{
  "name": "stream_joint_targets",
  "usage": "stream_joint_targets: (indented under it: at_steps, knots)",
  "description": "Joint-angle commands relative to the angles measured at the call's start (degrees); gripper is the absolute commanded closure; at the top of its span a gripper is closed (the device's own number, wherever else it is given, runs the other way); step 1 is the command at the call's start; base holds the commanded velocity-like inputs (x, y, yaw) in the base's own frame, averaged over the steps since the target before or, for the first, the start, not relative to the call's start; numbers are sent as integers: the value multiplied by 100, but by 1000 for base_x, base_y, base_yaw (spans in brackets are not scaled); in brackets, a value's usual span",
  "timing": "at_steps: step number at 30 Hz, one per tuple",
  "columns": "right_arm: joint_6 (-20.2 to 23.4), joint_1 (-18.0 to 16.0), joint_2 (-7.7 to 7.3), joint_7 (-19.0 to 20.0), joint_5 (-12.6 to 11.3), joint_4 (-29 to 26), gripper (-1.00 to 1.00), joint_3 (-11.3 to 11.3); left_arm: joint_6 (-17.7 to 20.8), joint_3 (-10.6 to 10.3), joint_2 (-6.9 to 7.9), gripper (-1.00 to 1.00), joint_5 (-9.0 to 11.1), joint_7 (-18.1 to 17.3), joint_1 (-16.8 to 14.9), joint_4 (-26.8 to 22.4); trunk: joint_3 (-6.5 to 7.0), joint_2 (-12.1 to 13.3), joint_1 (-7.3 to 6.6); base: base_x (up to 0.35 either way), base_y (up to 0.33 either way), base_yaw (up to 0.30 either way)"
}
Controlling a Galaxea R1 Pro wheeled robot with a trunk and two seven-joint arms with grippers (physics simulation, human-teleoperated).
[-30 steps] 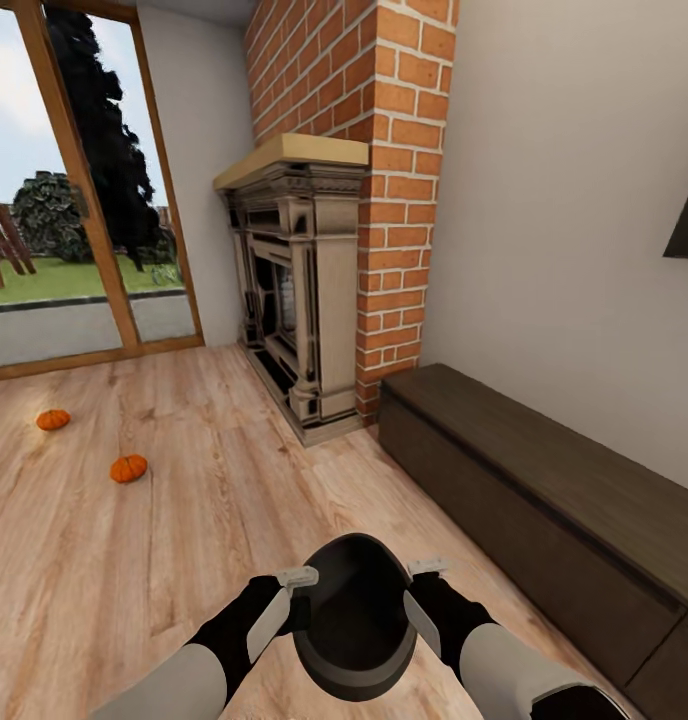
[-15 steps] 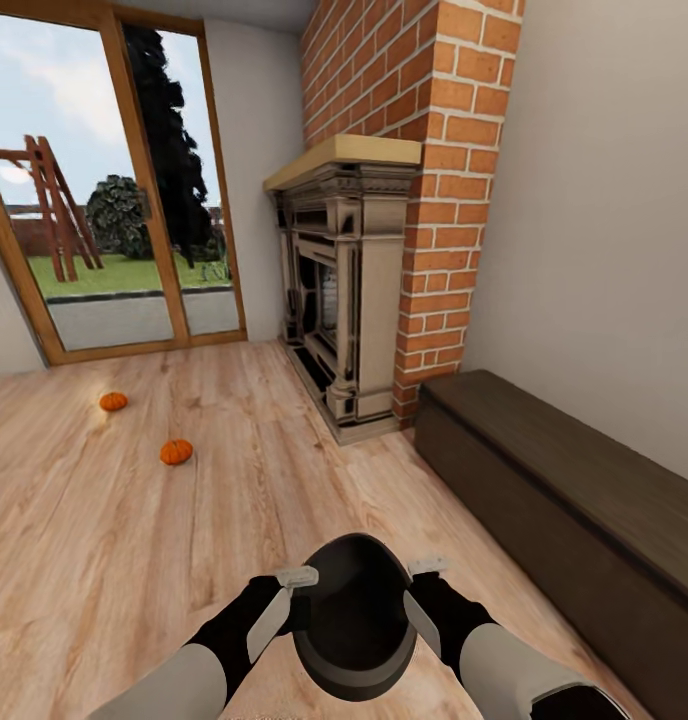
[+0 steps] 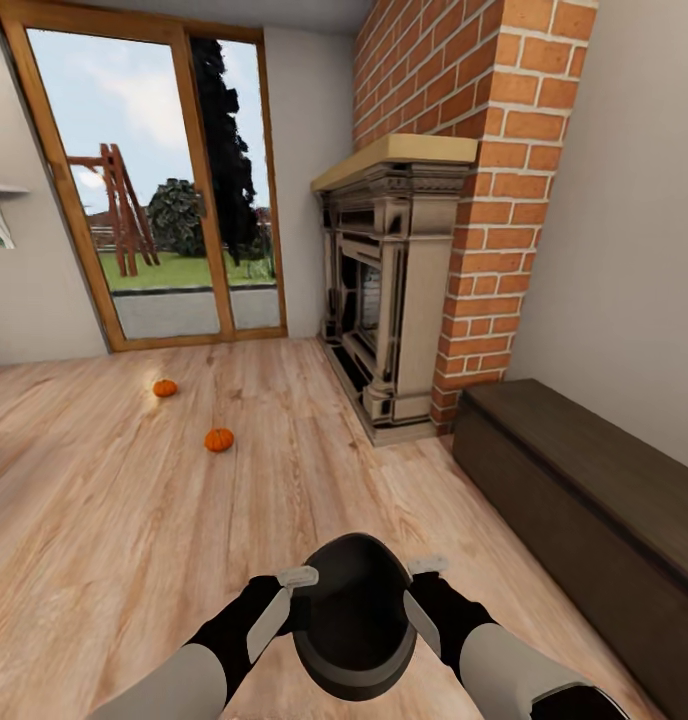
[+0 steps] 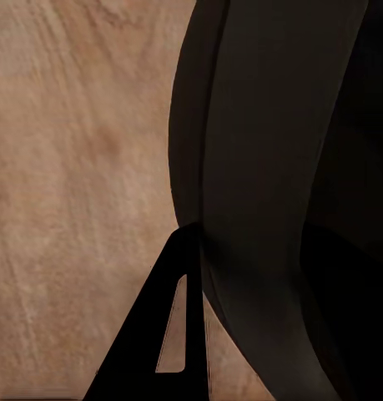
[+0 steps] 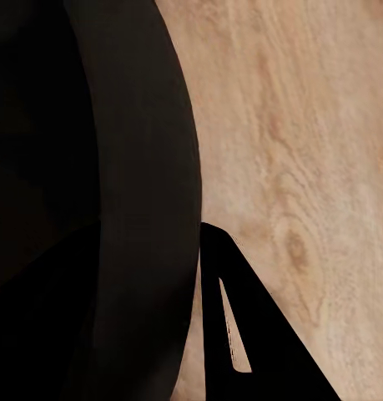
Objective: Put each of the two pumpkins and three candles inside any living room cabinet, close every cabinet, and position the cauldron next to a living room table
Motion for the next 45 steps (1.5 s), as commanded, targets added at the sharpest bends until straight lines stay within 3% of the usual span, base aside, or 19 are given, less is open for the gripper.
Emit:
stream_joint_targets:
  at_steps: [1, 45]
  knots:
    - [-227, -5, 0, -31, -17, -354, 100, -48, 59, 131, 49, 100, -156, 65, -2, -4, -6, -3, -2, 0, 0, 273]
    - [-228, -5, 0, -31, -5, -354, 100, -47, 59, 131, 54, 100, -156, 65, -2, -4, -6, -3, -2, 0, 0, 273]
